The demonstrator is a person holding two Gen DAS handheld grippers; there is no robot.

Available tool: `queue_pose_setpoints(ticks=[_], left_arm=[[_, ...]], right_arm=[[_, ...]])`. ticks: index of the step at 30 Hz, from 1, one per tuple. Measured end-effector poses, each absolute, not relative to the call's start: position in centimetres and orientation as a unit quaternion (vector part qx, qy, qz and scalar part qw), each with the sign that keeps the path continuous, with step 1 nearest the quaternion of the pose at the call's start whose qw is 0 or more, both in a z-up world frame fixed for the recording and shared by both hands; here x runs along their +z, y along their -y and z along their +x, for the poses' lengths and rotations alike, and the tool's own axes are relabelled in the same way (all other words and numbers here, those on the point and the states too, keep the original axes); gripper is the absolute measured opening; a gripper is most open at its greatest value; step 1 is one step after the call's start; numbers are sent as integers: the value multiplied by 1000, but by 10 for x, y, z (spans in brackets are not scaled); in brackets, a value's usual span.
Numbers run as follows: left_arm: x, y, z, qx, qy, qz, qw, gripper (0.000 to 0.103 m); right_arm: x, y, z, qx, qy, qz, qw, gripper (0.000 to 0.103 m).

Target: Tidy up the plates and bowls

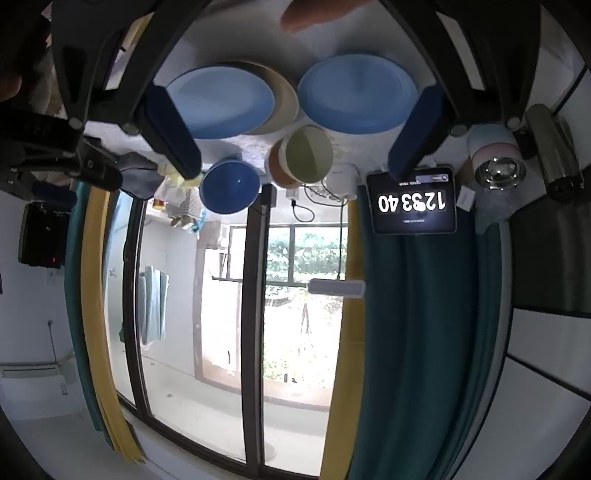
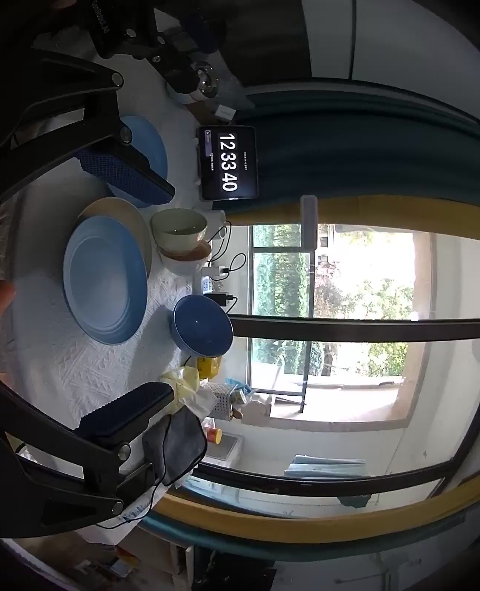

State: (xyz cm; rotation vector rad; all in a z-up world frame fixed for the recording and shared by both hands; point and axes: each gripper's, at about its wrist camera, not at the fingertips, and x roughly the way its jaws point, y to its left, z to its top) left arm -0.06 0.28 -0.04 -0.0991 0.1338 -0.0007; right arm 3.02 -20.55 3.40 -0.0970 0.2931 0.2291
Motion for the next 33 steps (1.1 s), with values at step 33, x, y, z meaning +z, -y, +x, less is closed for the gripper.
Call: queue_pose_setpoints(ticks=[33], left_arm=[[-1,-4,-1,-3,-85,-47,995,102]], right_arm=[[38,206,28,115,-151,-45,981,99]])
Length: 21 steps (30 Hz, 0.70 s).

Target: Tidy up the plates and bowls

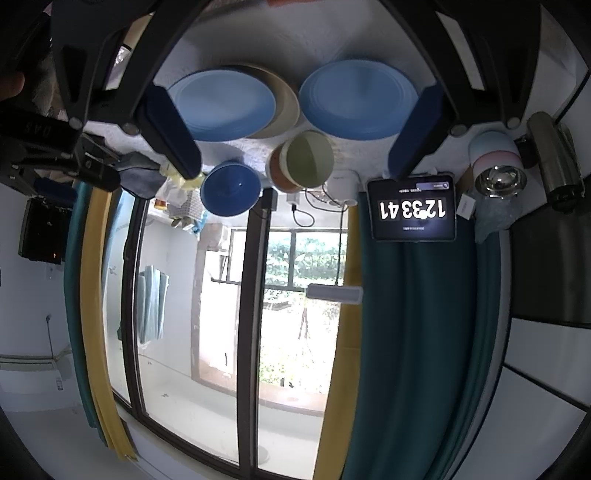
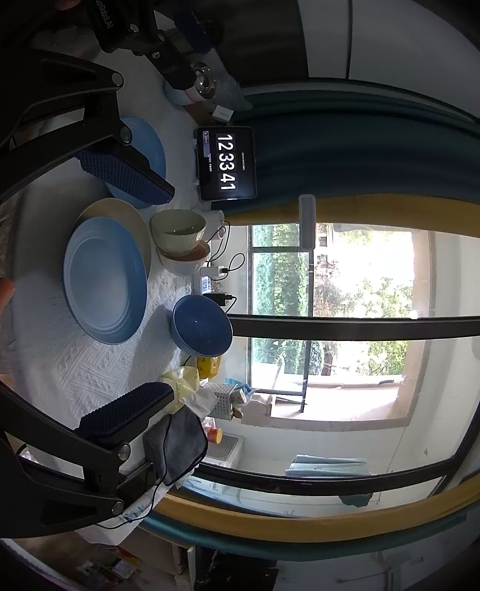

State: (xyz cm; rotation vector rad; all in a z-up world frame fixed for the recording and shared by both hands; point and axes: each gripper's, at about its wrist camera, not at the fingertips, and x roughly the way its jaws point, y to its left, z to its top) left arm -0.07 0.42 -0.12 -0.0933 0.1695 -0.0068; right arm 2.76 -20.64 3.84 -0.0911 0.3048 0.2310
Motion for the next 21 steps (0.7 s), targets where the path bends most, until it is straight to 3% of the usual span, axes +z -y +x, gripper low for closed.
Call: queue_pose_setpoints(ticks=[21], left_arm=[[3,-2,0,-11,-91,-43,995,102]], right_arm=[[35,209,29,113,-156,-42,980,99]])
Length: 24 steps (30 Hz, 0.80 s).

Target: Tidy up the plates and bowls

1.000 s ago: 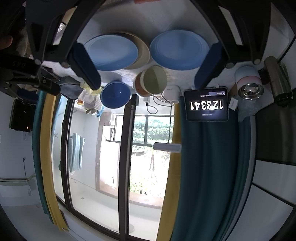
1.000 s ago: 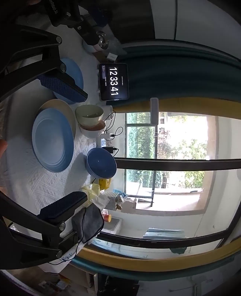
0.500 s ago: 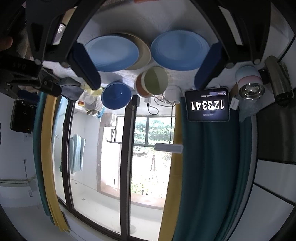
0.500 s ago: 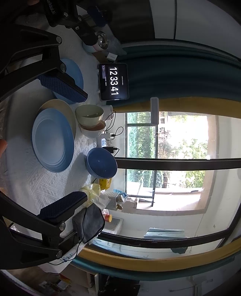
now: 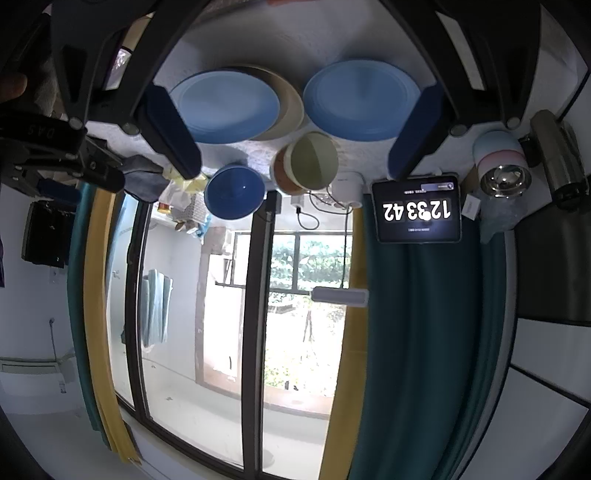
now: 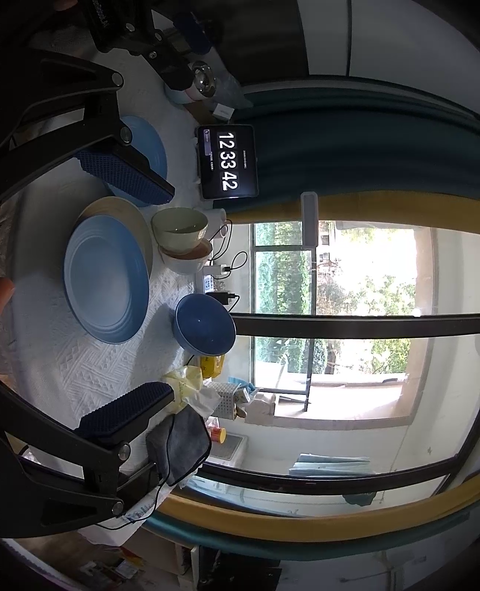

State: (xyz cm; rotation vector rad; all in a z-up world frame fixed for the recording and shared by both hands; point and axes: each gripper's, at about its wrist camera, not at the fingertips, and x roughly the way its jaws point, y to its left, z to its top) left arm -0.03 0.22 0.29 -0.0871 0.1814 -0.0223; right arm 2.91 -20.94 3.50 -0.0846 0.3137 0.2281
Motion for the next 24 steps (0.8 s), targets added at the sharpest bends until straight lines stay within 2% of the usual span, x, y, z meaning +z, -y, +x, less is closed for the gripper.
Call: queue_pose_setpoints(ticks=[24], left_arm=[[3,0,0,-13,-92,-42,995,102]], right_arm=[[34,212,30,112,-158,-42,980,99]])
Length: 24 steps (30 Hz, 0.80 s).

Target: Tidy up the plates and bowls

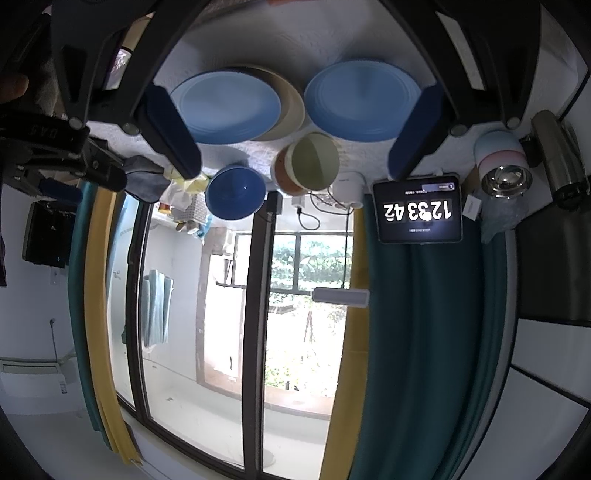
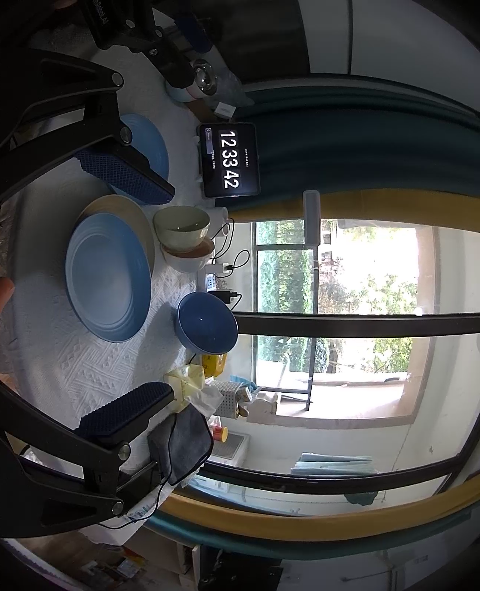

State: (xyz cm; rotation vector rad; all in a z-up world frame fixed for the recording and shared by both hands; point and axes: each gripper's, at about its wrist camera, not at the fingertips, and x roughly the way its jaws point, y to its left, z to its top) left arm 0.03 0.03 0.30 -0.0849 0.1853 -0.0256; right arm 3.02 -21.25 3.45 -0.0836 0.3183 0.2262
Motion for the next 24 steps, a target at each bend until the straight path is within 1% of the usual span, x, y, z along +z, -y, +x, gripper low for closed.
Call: queue_pose_setpoints(ticks=[24], left_arm=[[2,-2,0,-16,-95,-41,995,102]], right_arm=[[33,215,31,109,-158,-41,981,99]])
